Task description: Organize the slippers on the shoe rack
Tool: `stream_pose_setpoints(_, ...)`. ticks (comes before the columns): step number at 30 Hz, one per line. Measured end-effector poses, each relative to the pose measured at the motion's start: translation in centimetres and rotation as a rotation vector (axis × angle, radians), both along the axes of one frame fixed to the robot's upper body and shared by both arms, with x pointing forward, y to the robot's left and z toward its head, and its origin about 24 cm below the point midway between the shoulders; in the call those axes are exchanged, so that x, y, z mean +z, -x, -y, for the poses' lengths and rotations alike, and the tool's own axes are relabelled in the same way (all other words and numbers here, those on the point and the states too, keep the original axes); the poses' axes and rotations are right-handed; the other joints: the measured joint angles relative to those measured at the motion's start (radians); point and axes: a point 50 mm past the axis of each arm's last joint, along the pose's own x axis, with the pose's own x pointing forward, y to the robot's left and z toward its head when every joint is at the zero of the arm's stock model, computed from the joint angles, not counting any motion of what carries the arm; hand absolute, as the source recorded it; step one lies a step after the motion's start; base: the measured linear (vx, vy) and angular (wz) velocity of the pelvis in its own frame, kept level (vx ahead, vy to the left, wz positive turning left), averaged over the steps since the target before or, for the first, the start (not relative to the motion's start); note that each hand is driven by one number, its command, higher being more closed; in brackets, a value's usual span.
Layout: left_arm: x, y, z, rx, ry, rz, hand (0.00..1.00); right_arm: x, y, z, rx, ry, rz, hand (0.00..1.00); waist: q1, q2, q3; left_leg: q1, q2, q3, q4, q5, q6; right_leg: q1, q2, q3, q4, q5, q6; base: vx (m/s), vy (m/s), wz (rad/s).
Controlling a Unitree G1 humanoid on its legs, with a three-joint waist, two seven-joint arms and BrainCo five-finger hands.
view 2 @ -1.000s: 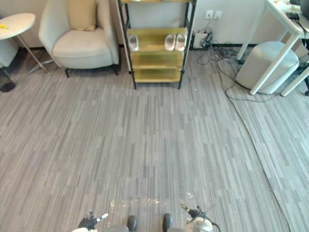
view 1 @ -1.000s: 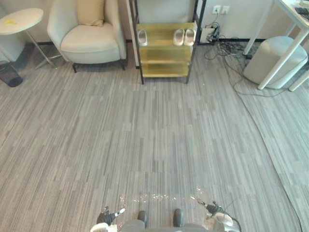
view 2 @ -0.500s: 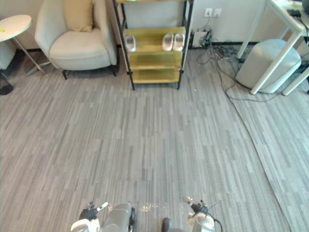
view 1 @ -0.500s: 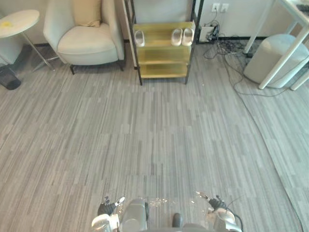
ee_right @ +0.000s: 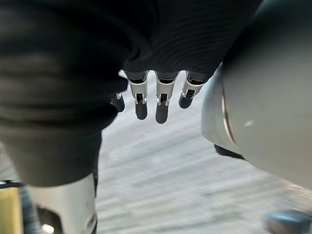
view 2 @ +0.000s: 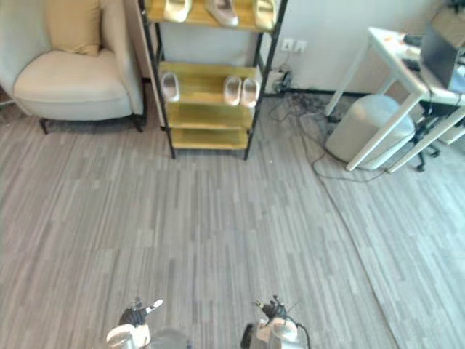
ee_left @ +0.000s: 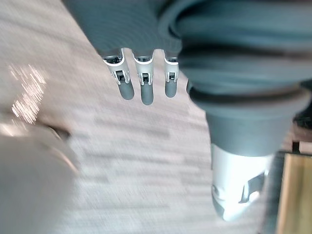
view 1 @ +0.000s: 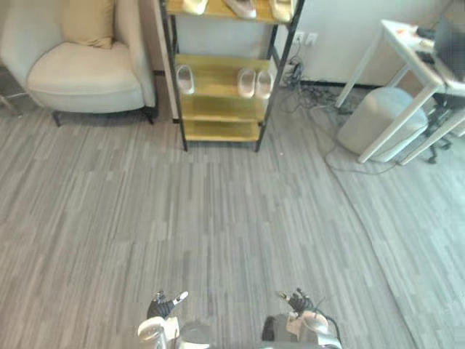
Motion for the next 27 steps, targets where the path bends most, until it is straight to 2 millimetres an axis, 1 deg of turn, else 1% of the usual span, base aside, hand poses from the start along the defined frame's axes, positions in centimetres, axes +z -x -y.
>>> stream_pose_setpoints(1, 0.1, -0.2, -0.1, -0.003, -0.003, 0.004, 0.00, -0.1, 0.1, 0.2, 0.003, 0.006, -0.006, 0.00, -0.011, -0.011, 0.000, 0.019, -0.011, -0.032, -0.016, -0.001, -0.002, -0.015, 0.016, 0.033, -0.155, 0.086, -0.016, 0.50, -0.186, 0.56)
stream_pose_setpoints(2, 0.0, 0.0, -0.1, 0.000, -0.003, -0.001, 0.00, -0.1, 0.2, 0.3, 0.004, 0.008, -0.011, 0.00, -0.022, -0.027, -0.002, 0.037, -0.022, -0.059, -0.018, -0.006, -0.012, -0.016, 0.024, 0.060, -0.257, 0.164, -0.032, 0.62, -0.297, 0.69)
stream_pose_setpoints(3, -0.1, 0.4, -0.3, 0.009, -0.006, -0.011, 0.00, -0.2, 0.3, 0.3, 0.002, 0.008, -0.016, 0.00, -0.028, -0.048, -0.004, 0.062, -0.040, -0.097, -0.018, -0.014, -0.026, -0.013, 0.018, 0.085, -0.295, 0.280, -0.060, 0.53, -0.290, 0.62)
stream_pose_setpoints(4, -0.3, 0.6, -0.1, 0.031, 0.006, -0.021, 0.00, 0.0, 0.1, 1.0, -0.001, 0.025, -0.012, 0.00, -0.032, -0.011, -0.006, 0.088, -0.011, -0.138, -0.011, -0.019, -0.036, -0.011, 0.038, 0.063, -0.227, 0.269, -0.077, 0.53, -0.281, 0.58)
stream_pose_setpoints(5, -0.4, 0.7, 0.3, 0.031, 0.015, -0.022, 0.00, 0.1, -0.2, 1.2, -0.005, 0.028, -0.006, 0.00, -0.034, 0.005, -0.016, 0.070, 0.011, -0.158, 0.021, -0.004, -0.062, -0.009, 0.046, 0.046, -0.213, 0.227, -0.091, 0.53, -0.254, 0.44)
stream_pose_setpoints(6, -0.5, 0.7, 0.8, 0.042, 0.030, -0.020, 0.00, 0.3, -0.6, 1.6, -0.006, 0.037, 0.004, 0.00, -0.032, 0.032, -0.022, 0.041, 0.038, -0.195, 0.100, 0.013, -0.080, 0.010, 0.071, 0.013, -0.209, 0.194, -0.105, 0.63, -0.300, 0.45)
stream_pose_setpoints(7, -0.5, 0.8, 0.7, 0.061, 0.035, -0.022, 0.00, 0.3, -0.7, 1.5, -0.001, 0.038, 0.010, 0.00, -0.033, 0.047, -0.021, -0.024, 0.051, -0.213, 0.234, 0.049, -0.102, 0.039, 0.093, -0.005, -0.224, 0.170, -0.117, 0.52, -0.260, 0.36)
stream_pose_setpoints(8, -0.5, 0.6, 0.8, 0.073, 0.045, -0.017, 0.00, 0.4, -0.8, 1.3, 0.008, 0.035, 0.013, 0.00, -0.032, 0.051, -0.018, -0.084, 0.055, -0.212, 0.376, 0.115, -0.111, 0.075, 0.107, -0.006, -0.253, 0.161, -0.125, 0.51, -0.205, 0.24)
stream_pose_setpoints(9, -0.6, 1.1, 1.0, 0.079, 0.050, -0.030, 0.00, 0.3, -0.8, 0.6, 0.018, 0.022, 0.009, 0.00, -0.023, 0.051, -0.013, -0.171, 0.074, -0.192, 0.573, 0.171, -0.133, 0.154, 0.128, -0.002, -0.311, 0.156, -0.133, 0.52, -0.157, 0.09)
stream_pose_setpoints(10, -0.6, 1.1, 0.9, 0.078, 0.049, -0.025, 0.00, 0.3, -0.8, 0.0, 0.017, 0.006, 0.010, 0.00, -0.022, 0.043, 0.002, -0.225, 0.093, -0.138, 0.684, 0.122, -0.136, 0.229, 0.138, 0.001, -0.347, 0.147, -0.147, 0.50, -0.141, 0.06)
stream_pose_setpoints(11, -0.3, 0.8, 0.4, 0.076, 0.033, -0.010, 0.00, 0.3, -0.8, -0.1, 0.017, 0.002, 0.009, 0.00, -0.016, 0.032, 0.012, -0.271, 0.095, -0.104, 0.731, 0.087, -0.134, 0.278, 0.138, 0.003, -0.371, 0.141, -0.155, 0.37, -0.109, 0.07)
stream_pose_setpoints(12, -0.1, 0.4, 0.1, 0.066, 0.022, 0.006, 0.00, 0.3, -0.9, -0.5, 0.025, -0.004, 0.009, 0.00, -0.011, 0.020, 0.017, -0.320, 0.087, -0.076, 0.737, 0.060, -0.126, 0.317, 0.134, 0.007, -0.397, 0.140, -0.157, 0.39, -0.101, 0.00)
stream_pose_setpoints(13, 0.3, -0.3, 0.2, 0.061, 0.019, 0.036, 0.00, 0.4, -1.2, -0.6, 0.030, -0.003, 0.017, 0.00, 0.001, 0.011, 0.020, -0.394, 0.075, -0.035, 0.694, 0.026, -0.111, 0.365, 0.127, 0.008, -0.437, 0.139, -0.157, 0.38, -0.075, -0.09)
stream_pose_setpoints(14, 0.4, -0.7, 0.4, 0.057, 0.023, 0.050, 0.00, 0.5, -1.5, -0.6, 0.030, 0.000, 0.023, 0.00, 0.014, 0.009, 0.024, -0.439, 0.058, -0.014, 0.619, 0.013, -0.101, 0.390, 0.118, 0.007, -0.463, 0.133, -0.145, 0.50, -0.003, -0.10)
stream_pose_setpoints(15, 0.7, -1.3, 0.6, 0.046, 0.026, 0.069, 0.00, 0.7, -1.8, -0.1, 0.027, 0.016, 0.032, 0.00, 0.025, 0.012, 0.032, -0.479, 0.026, -0.001, 0.482, 0.019, -0.092, 0.418, 0.104, 0.003, -0.488, 0.121, -0.126, 0.27, 0.046, -0.03)
stream_pose_setpoints(16, 0.7, -1.4, 0.6, 0.045, 0.027, 0.075, 0.00, 0.7, -1.9, 0.1, 0.024, 0.021, 0.035, 0.00, 0.025, 0.013, 0.035, -0.489, 0.010, -0.001, 0.416, 0.029, -0.089, 0.426, 0.098, 0.001, -0.492, 0.115, -0.118, 0.40, 0.152, 0.12)
stream_pose_setpoints(17, 0.7, -1.4, 0.8, 0.047, 0.032, 0.075, 0.00, 0.7, -1.9, 0.5, 0.018, 0.036, 0.032, 0.00, 0.028, 0.015, 0.036, -0.501, -0.032, -0.008, 0.189, 0.101, -0.072, 0.447, 0.082, -0.001, -0.498, 0.093, -0.095, 0.36, 0.201, 0.09)
stream_pose_setpoints(18, 0.7, -1.3, 0.8, 0.051, 0.035, 0.075, 0.00, 0.6, -1.6, 0.5, 0.016, 0.038, 0.024, 0.00, 0.037, 0.016, 0.036, -0.491, -0.052, -0.014, 0.070, 0.215, -0.073, 0.464, 0.072, 0.003, -0.495, 0.068, -0.073, 0.36, 0.201, 0.00)
stream_pose_setpoints(19, 0.6, -1.2, 0.8, 0.056, 0.034, 0.072, 0.00, 0.6, -1.5, 0.4, 0.016, 0.035, 0.020, 0.00, 0.045, 0.015, 0.035, -0.477, -0.055, -0.011, 0.049, 0.266, -0.073, 0.468, 0.066, 0.010, -0.492, 0.058, -0.066, 0.42, 0.218, -0.11)
stream_pose_setpoints(20, 0.7, -1.1, 0.3, 0.063, 0.025, 0.071, 0.00, 0.5, -1.5, -0.2, 0.018, 0.020, 0.020, 0.00, 0.059, -0.011, 0.031, -0.456, -0.083, 0.004, 0.032, 0.303, -0.046, 0.480, 0.037, 0.020, -0.468, 0.021, -0.044, 0.36, 0.150, -0.06)
stream_pose_setpoints(21, 0.8, -1.2, 0.0, 0.064, 0.020, 0.075, 0.00, 0.4, -1.2, -0.8, 0.024, 0.005, 0.012, 0.00, 0.061, -0.034, 0.027, -0.455, -0.097, 0.019, 0.049, 0.269, -0.034, 0.470, 0.012, 0.021, -0.433, 0.006, -0.032, 0.54, 0.203, -0.07)
stream_pose_setpoints(22, 0.8, -1.3, 0.1, 0.067, 0.024, 0.077, 0.00, 0.4, -1.2, -1.0, 0.029, 0.001, 0.017, 0.00, 0.071, -0.035, 0.027, -0.454, -0.096, 0.026, 0.071, 0.256, -0.027, 0.462, 0.006, 0.025, -0.400, 0.003, -0.026, 0.43, 0.152, -0.20)
stream_pose_setpoints(23, 0.7, -1.3, 0.2, 0.068, 0.029, 0.076, 0.00, 0.4, -1.2, -1.3, 0.048, 0.000, 0.016, 0.00, 0.083, -0.032, 0.028, -0.433, -0.092, 0.042, 0.108, 0.213, -0.009, 0.438, -0.011, 0.034, -0.287, -0.014, -0.002, 0.42, 0.166, -0.30)
stream_pose_setpoints(24, 0.7, -1.2, 0.2, 0.066, 0.028, 0.073, 0.00, 0.4, -1.2, -1.3, 0.050, -0.001, 0.016, 0.00, 0.084, -0.032, 0.028, -0.403, -0.094, 0.048, 0.125, 0.178, -0.001, 0.408, -0.031, 0.039, -0.161, -0.026, 0.019, 0.40, 0.190, -0.28)
stream_pose_setpoints(25, 0.6, -1.1, 0.2, 0.058, 0.026, 0.065, 0.00, 0.4, -1.1, -1.2, 0.049, -0.001, 0.016, 0.00, 0.083, -0.032, 0.028, -0.375, -0.095, 0.053, 0.136, 0.151, 0.004, 0.363, -0.049, 0.047, -0.017, -0.024, 0.029, 0.40, 0.177, -0.15)
stream_pose_setpoints(26, 0.5, -1.0, 0.2, 0.042, 0.023, 0.055, 0.00, 0.2, -0.6, -1.2, 0.055, 0.001, 0.006, 0.00, 0.080, -0.035, 0.028, -0.322, -0.107, 0.051, 0.140, 0.114, 0.011, 0.279, -0.086, 0.057, 0.226, -0.006, 0.052, 0.50, 0.177, 0.07)
stream_pose_setpoints(27, 0.4, -0.9, 0.3, 0.026, 0.025, 0.047, 0.00, 0.0, 0.0, -1.1, 0.063, 0.008, -0.009, 0.00, 0.070, -0.036, 0.028, -0.278, -0.111, 0.045, 0.143, 0.088, 0.017, 0.232, -0.108, 0.053, 0.372, -0.007, 0.050, 0.42, 0.115, 0.23)
